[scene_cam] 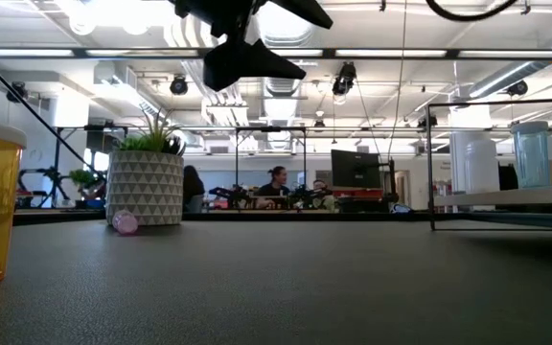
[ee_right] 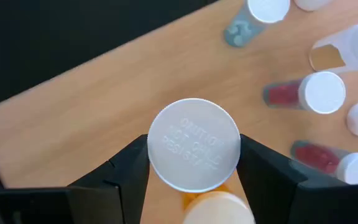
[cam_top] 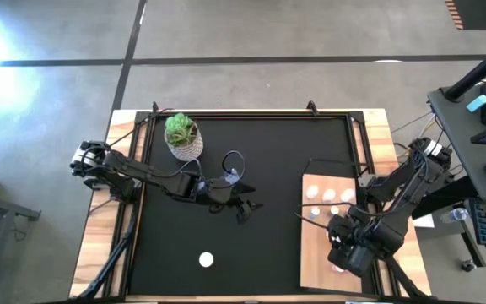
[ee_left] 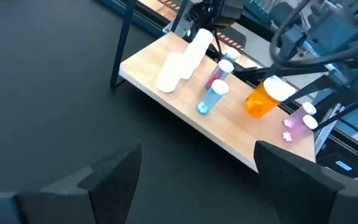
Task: Pick and place medicine bottles onto shelf by color
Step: Put the top orange pill bottle on the shelf aligned with the other orange pill bottle
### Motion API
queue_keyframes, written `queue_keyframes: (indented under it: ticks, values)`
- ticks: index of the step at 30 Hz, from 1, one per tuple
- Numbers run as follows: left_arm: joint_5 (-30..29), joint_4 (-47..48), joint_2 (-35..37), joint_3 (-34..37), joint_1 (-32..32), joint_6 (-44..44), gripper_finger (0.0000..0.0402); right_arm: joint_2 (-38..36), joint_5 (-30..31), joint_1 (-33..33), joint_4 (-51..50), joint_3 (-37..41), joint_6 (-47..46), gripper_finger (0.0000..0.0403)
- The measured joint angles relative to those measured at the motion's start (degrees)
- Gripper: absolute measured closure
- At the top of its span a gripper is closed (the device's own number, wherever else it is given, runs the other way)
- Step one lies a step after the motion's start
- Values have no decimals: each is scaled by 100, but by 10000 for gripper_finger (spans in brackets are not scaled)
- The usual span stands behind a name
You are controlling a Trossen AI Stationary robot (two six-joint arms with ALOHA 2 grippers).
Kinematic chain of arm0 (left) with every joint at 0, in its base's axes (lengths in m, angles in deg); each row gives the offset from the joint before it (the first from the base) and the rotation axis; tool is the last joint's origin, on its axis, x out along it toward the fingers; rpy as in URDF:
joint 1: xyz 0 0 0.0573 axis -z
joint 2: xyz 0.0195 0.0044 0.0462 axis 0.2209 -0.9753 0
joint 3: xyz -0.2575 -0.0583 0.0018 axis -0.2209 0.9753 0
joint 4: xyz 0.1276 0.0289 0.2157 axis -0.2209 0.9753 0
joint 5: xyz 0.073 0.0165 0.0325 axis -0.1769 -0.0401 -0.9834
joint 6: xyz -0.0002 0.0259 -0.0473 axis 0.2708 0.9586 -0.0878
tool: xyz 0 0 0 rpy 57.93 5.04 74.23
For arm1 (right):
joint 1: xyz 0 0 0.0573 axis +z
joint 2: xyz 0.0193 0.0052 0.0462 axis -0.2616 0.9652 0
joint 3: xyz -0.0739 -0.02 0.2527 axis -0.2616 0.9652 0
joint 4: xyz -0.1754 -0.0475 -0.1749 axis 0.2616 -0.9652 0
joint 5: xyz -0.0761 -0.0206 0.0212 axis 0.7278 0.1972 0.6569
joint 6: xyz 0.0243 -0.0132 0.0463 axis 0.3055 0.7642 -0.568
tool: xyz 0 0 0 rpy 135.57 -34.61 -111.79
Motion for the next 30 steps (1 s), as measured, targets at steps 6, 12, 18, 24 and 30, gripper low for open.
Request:
queue_keyframes:
  ticks: [6, 12, 18, 24, 30]
  values:
    - [-12, 22, 0, -1, 2, -155, 107, -9, 4, 2, 283, 359, 140, 200]
    - [-20, 25, 0, 7, -3, -275, 107, -13, 25, 2, 556, 486, 279, 200]
    - [-20, 28, 0, 9, 0, -275, 107, -13, 170, -1, 576, 516, 281, 200]
    - [-16, 36, 0, 9, 2, -275, 107, -13, 161, -1, 582, 516, 262, 190]
    - [17, 68, 0, 9, 2, -274, 107, -63, 22, -1, 571, 501, 110, 142]
